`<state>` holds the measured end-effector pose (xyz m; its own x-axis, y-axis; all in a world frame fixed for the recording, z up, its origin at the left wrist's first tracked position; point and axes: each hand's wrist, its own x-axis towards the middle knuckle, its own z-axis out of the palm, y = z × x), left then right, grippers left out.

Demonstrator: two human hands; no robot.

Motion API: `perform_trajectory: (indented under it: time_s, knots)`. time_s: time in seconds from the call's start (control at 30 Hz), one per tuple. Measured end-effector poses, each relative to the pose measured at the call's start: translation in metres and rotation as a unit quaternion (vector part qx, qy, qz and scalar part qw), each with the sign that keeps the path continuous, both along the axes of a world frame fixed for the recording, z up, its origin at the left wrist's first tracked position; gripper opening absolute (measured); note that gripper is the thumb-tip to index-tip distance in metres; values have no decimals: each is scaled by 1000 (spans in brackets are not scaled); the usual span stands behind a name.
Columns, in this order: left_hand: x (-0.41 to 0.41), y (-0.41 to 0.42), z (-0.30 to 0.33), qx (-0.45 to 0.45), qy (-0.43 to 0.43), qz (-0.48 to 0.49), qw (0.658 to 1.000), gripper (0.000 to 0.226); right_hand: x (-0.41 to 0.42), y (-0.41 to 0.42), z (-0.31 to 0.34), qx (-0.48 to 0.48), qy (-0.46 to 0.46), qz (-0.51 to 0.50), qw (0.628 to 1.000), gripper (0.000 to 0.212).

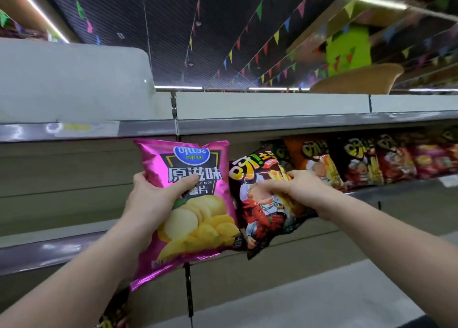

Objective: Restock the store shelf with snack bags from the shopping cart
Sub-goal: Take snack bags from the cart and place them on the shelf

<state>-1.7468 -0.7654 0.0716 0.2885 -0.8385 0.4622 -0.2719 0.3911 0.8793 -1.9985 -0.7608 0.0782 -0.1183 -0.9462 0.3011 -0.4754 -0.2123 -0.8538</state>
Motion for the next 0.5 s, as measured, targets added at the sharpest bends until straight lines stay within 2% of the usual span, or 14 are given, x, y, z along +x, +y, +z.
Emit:
perform_trajectory:
  time_s: [0.13,0.23,0.4,0.5]
  knots:
    - [-6,-5,1,15,-9,-45,999,116,-13,1,-5,16,-24,-18,999,61]
    - [-6,-9,-2,18,-4,-64,998,110,-23,-4,-8,27,-45,-38,998,69]
    - [1,-16,-4,31,6,-112,993,110,-30,-13,-9,33,-131,-63,989,73]
    - [-2,-12,0,38,12,-141,989,98,-33,-23,-2,33,-145,-64,987,76]
